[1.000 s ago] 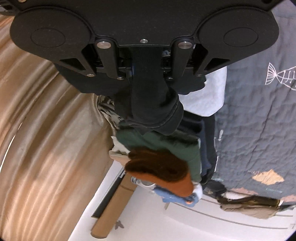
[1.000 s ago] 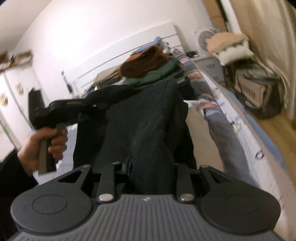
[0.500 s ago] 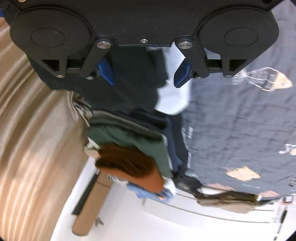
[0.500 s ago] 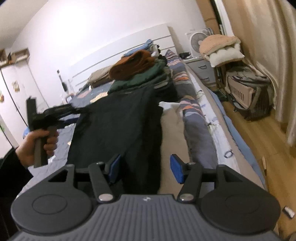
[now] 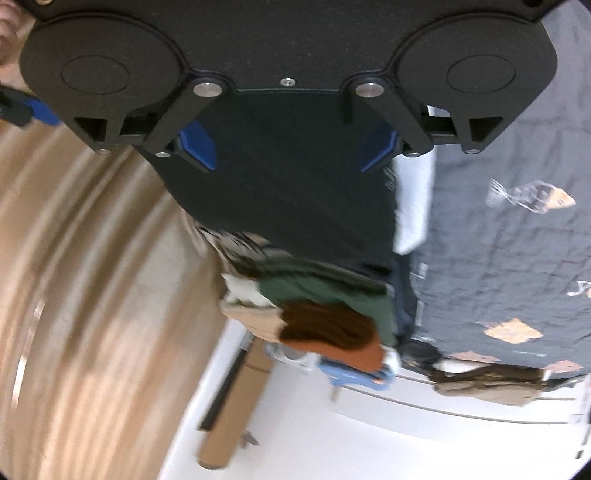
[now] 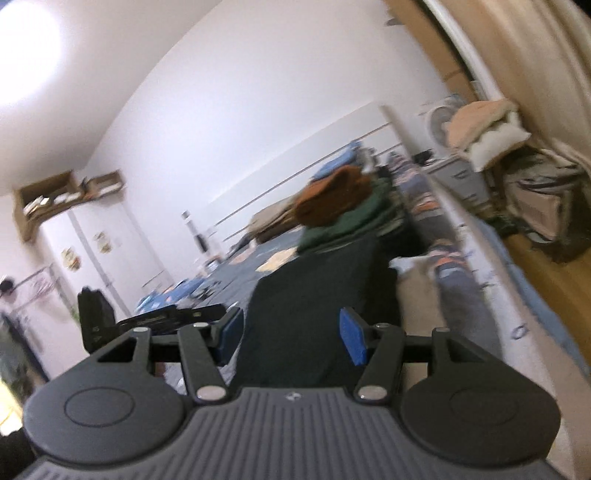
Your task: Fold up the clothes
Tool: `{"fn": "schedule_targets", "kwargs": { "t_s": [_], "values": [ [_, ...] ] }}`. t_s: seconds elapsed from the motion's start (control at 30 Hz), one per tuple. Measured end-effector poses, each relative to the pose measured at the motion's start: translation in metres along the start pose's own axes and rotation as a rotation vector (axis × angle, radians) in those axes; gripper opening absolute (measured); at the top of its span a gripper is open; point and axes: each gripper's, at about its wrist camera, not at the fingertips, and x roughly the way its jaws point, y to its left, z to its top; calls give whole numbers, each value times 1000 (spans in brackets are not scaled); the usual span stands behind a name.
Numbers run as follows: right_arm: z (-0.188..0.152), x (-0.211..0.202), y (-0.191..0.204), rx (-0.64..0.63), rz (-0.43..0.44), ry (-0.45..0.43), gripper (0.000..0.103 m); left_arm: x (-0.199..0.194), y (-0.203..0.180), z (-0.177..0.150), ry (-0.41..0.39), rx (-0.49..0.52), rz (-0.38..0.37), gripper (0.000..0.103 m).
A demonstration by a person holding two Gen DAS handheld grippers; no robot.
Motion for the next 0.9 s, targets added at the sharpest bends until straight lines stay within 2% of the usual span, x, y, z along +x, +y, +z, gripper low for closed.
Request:
{"fn": "schedule_targets", "kwargs": {
  "t_s": [0.17, 0.37, 0.53, 0.7, 0.8, 0.9],
  "values": [
    [-11, 19, -1, 5, -48, 109, 57, -1, -14, -29, 4, -18, -27, 87],
    [-25, 42, -7, 26, -108, 233, 56, -2, -13, -37, 26, -12, 30, 88],
    [-23, 44, -21, 85, -95, 243, 54, -12, -13, -34, 18, -19, 55, 89],
    [-26, 43, -14, -13, -126, 302, 53, -23, -16, -36, 7, 14, 71, 90],
    [-28, 38, -13, -30, -127, 329, 53, -25, -16, -39, -23, 22, 41, 94],
    [-32, 40, -13, -46, -139, 344, 53, -18, -18, -40, -18, 29, 37, 94]
  ]
}}
